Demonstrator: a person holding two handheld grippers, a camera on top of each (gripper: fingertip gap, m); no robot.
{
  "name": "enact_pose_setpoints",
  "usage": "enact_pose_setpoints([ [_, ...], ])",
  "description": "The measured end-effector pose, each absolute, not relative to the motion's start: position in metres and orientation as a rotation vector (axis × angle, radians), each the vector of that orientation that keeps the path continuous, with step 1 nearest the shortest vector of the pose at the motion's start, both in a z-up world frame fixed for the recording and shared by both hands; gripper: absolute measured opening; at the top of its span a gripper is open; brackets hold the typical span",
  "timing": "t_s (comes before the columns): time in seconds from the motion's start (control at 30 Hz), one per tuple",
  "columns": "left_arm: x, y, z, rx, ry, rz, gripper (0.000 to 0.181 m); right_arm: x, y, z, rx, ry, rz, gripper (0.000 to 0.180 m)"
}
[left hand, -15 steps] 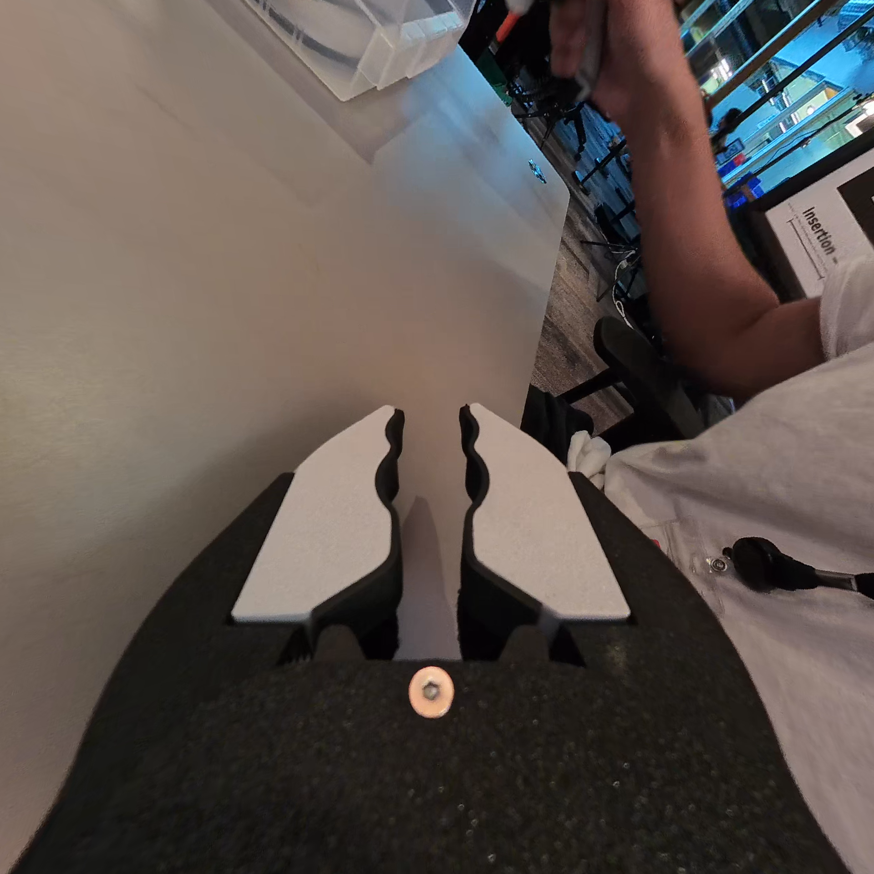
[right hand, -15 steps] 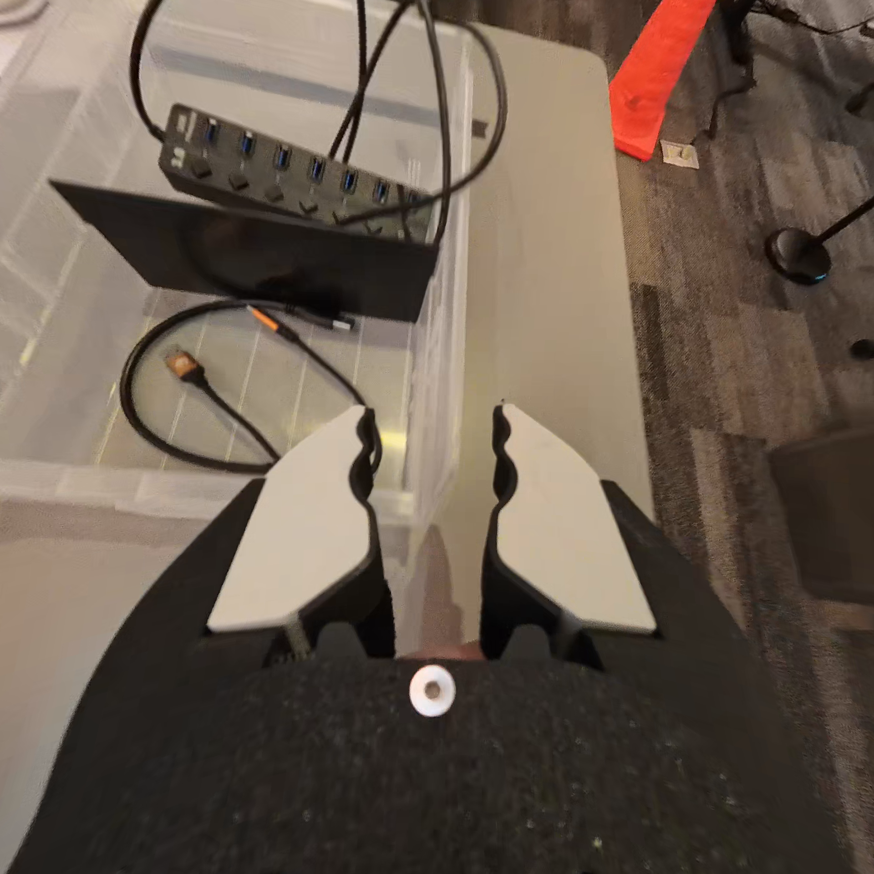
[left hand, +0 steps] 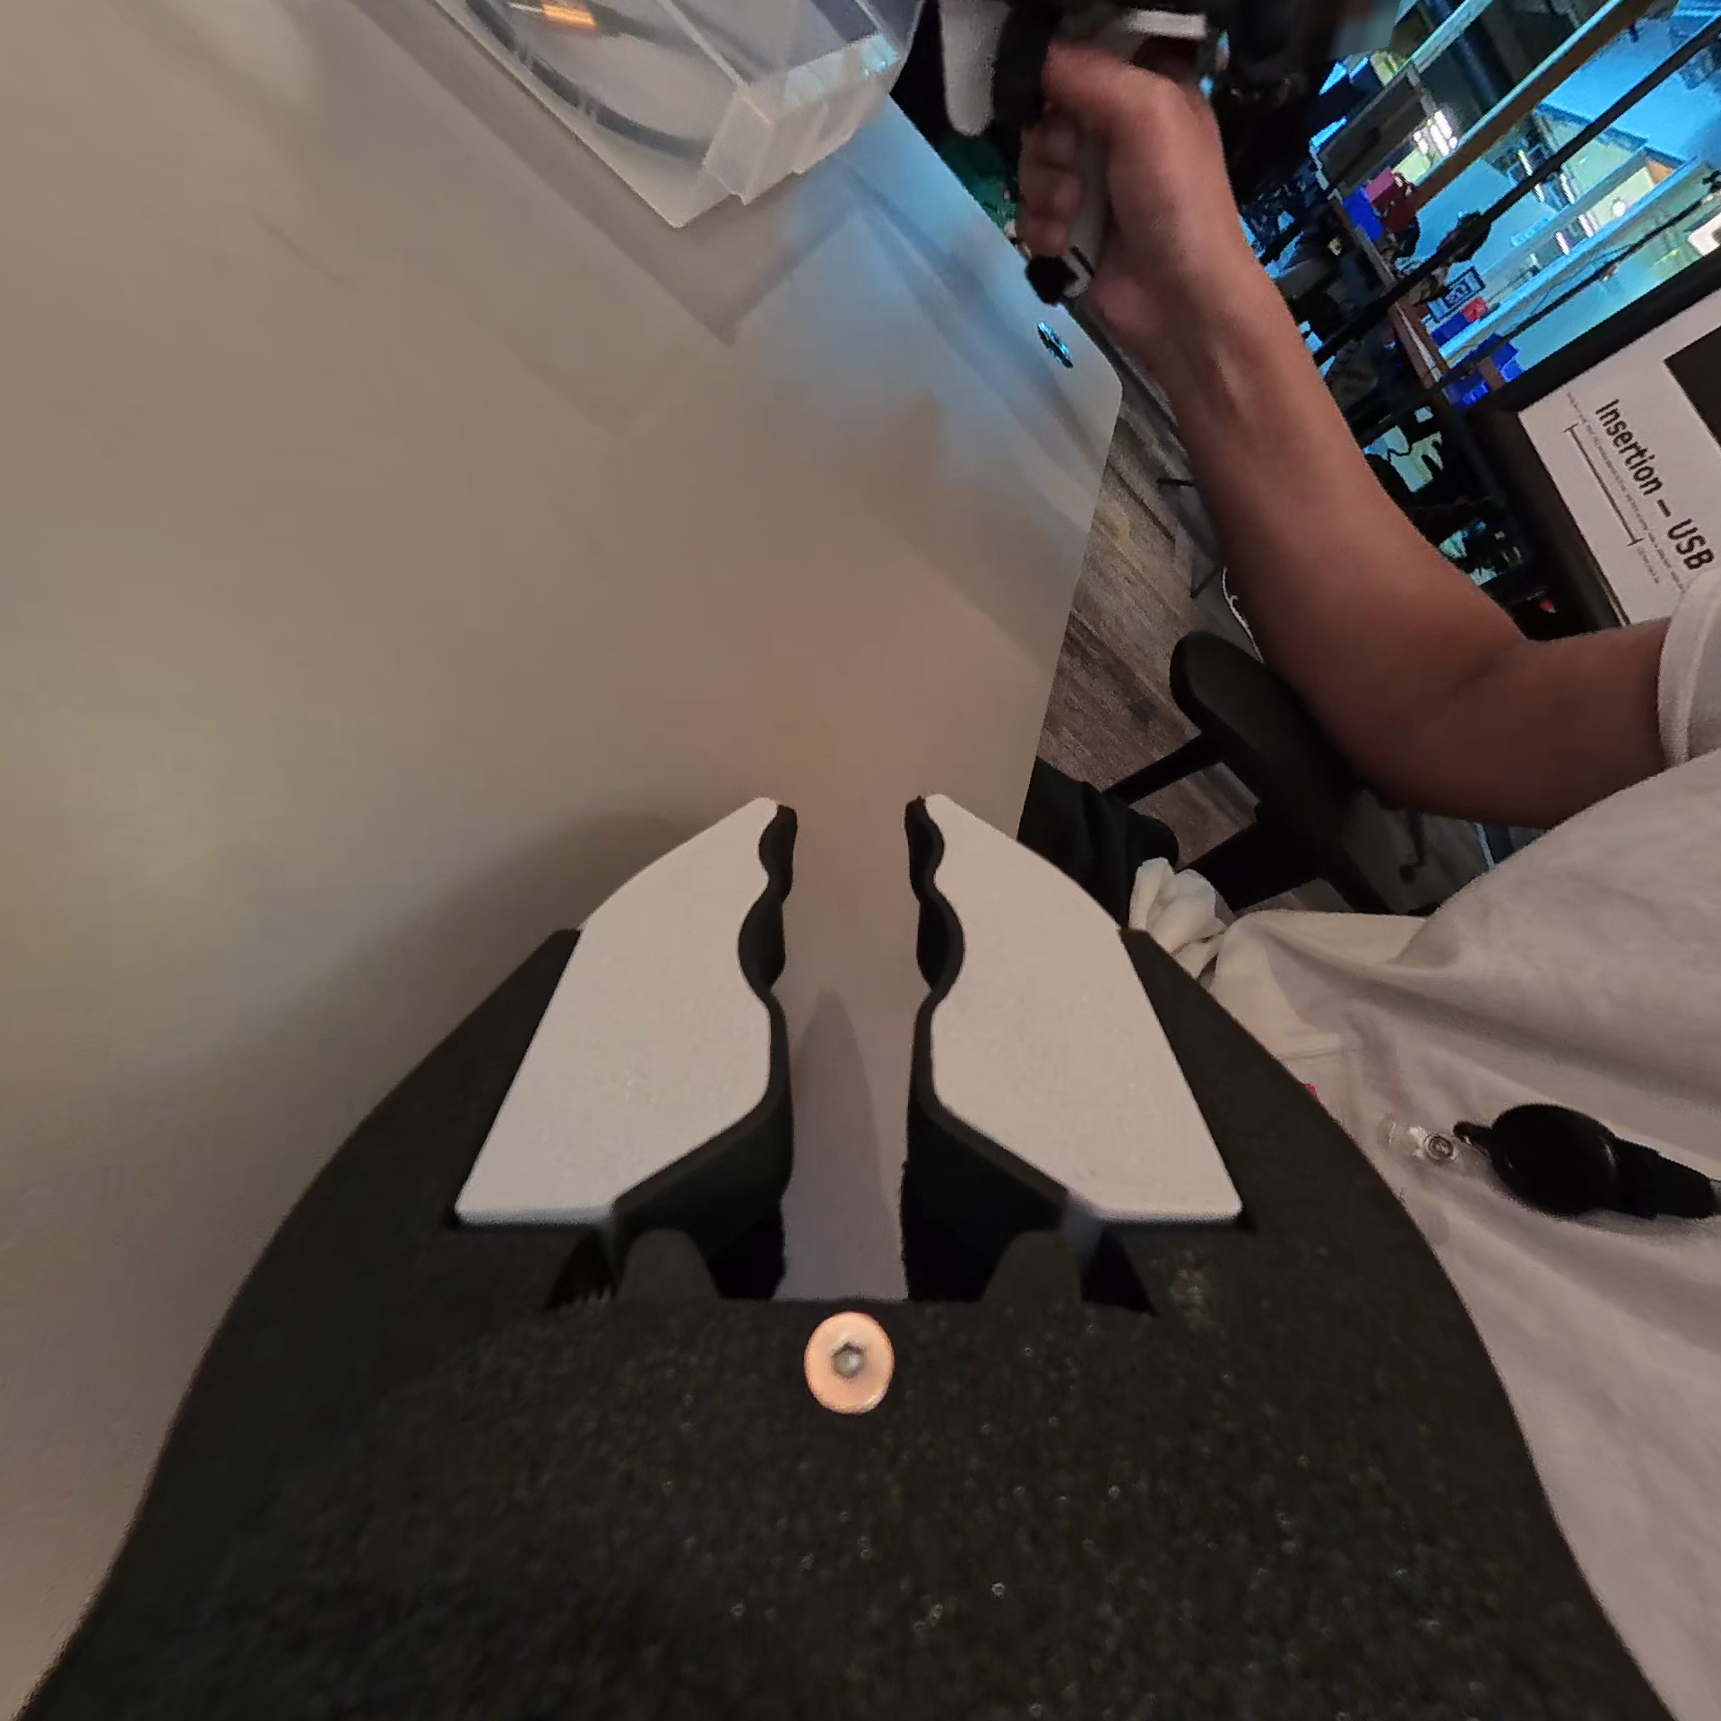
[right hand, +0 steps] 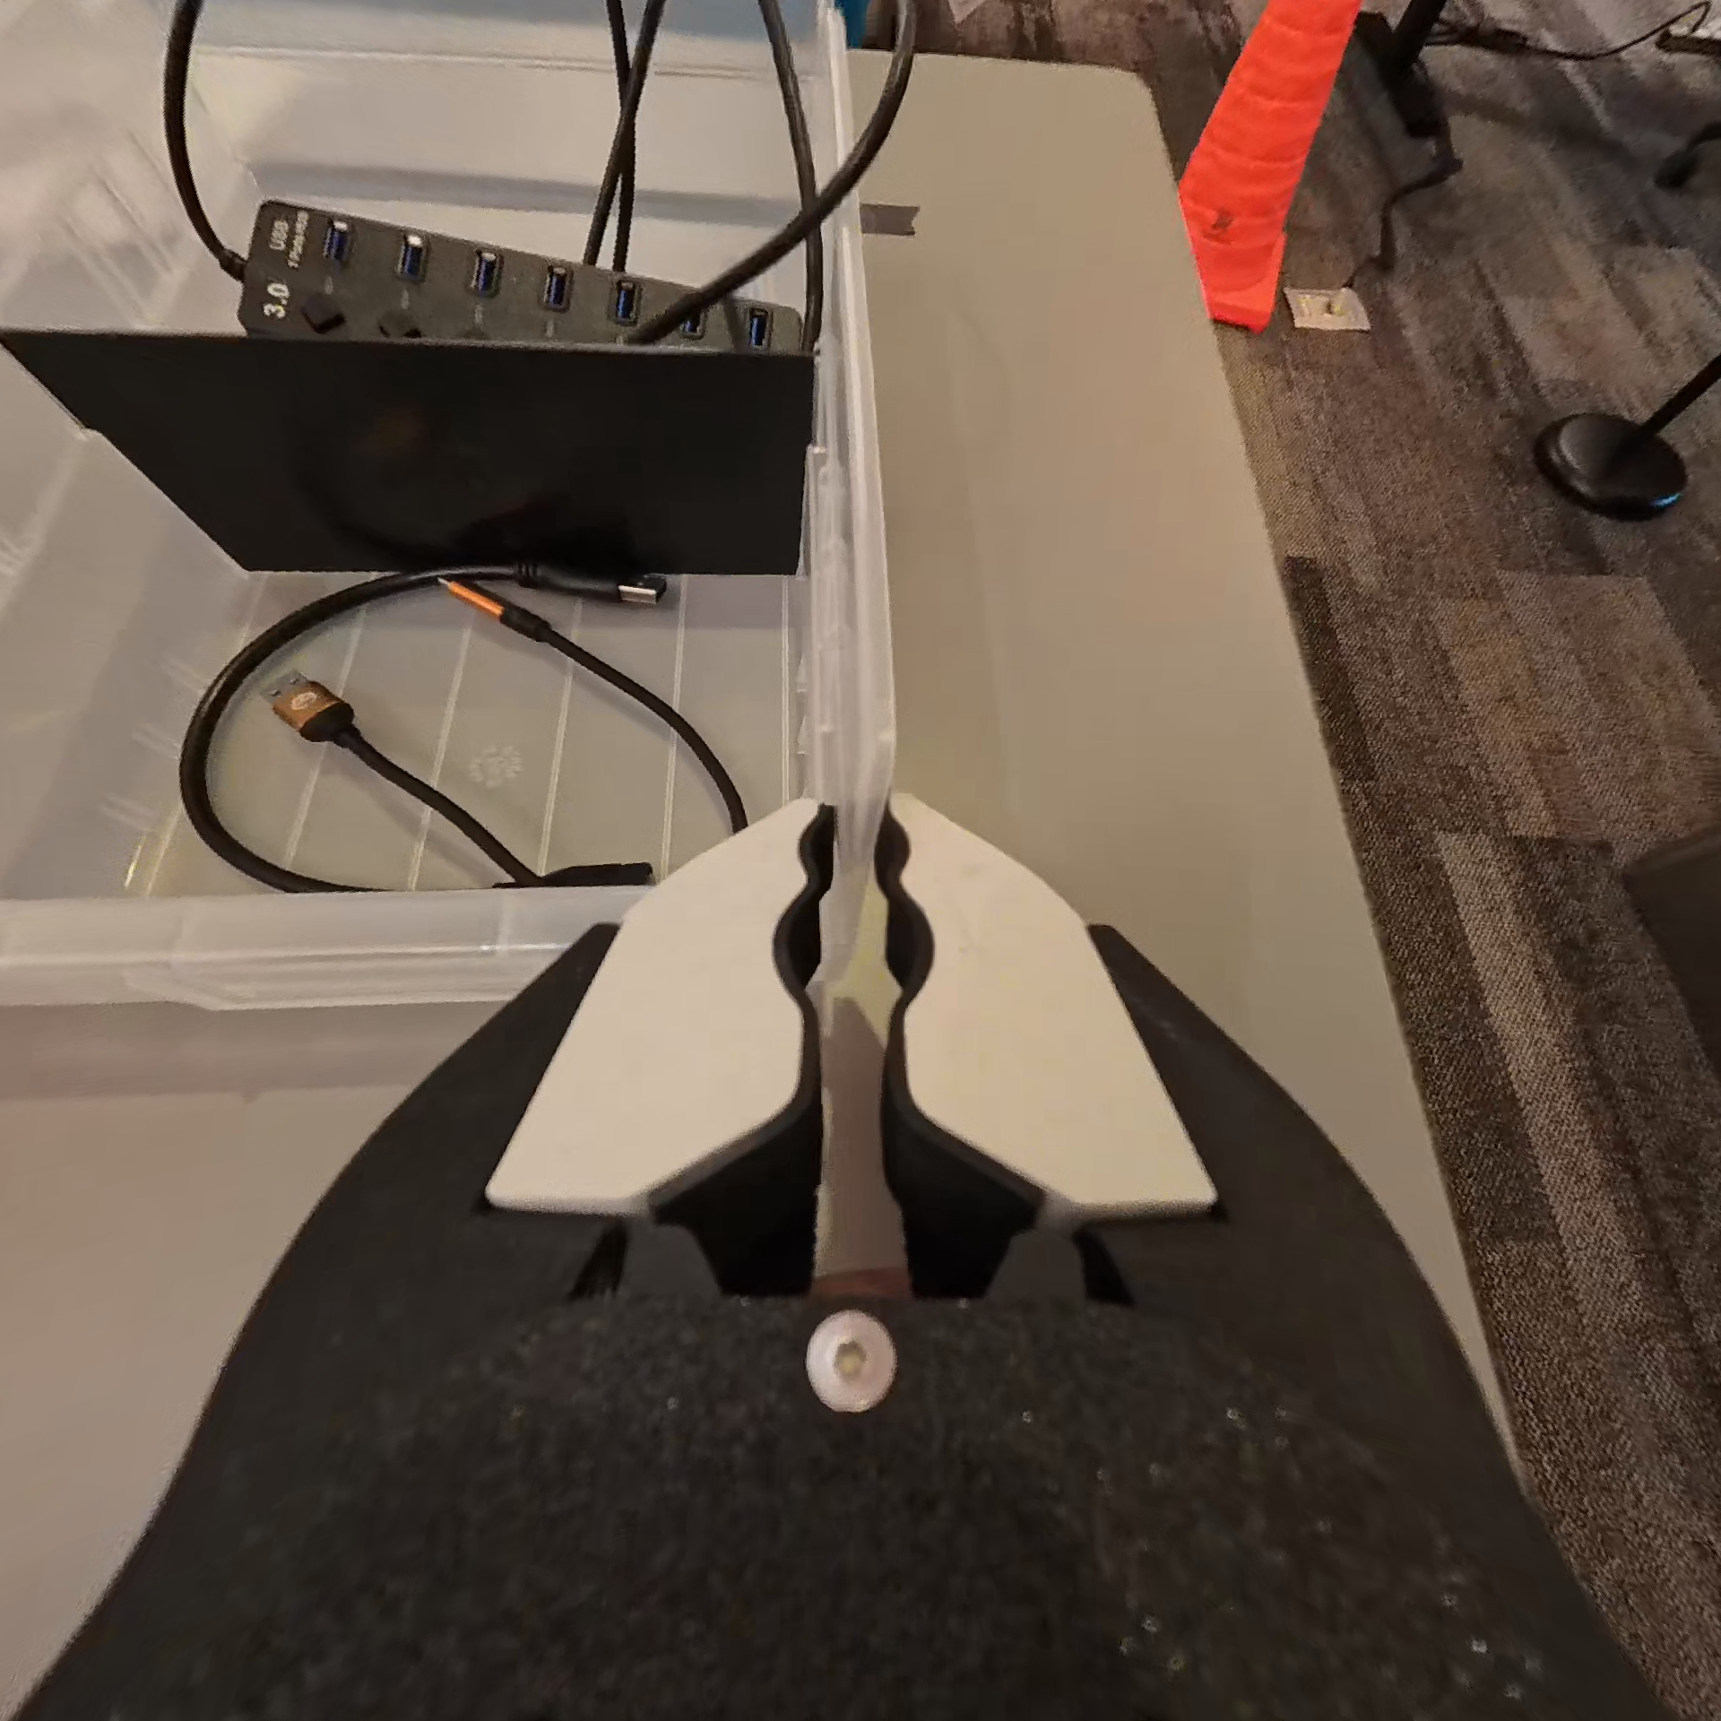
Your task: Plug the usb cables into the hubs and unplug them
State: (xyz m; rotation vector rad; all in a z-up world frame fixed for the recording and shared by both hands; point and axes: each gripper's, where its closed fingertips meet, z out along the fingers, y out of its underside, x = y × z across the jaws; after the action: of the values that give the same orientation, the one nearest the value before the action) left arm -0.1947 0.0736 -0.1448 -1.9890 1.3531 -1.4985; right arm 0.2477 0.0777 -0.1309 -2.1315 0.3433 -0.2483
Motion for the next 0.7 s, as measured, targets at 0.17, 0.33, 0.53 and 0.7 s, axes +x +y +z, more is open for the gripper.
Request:
enact_pose_setpoints([
  [0.17,-0.205,0.092,-0.138,-1.966,1.281,-1.409,0.025,0.202,0.061,-0.088,-2.013,0.292,-0.347,0.024],
  [0.33,-0.225,0.115,-0.093,-1.868,1.256,-1.409,0.029,0.04,0.074,-0.094,-1.913,0.15,0.17,0.024],
  [0.53,-0.293,0.256,-0.025,-1.888,1.266,-0.95,0.029,-0.072,0.091,-0.102,-1.847,-0.047,0.533,0.024],
  [0.7,-0.331,0.417,-0.083,-2.19,1.505,-0.363,0.037,-0.085,0.1,-0.105,-1.842,-0.208,0.508,0.024],
])
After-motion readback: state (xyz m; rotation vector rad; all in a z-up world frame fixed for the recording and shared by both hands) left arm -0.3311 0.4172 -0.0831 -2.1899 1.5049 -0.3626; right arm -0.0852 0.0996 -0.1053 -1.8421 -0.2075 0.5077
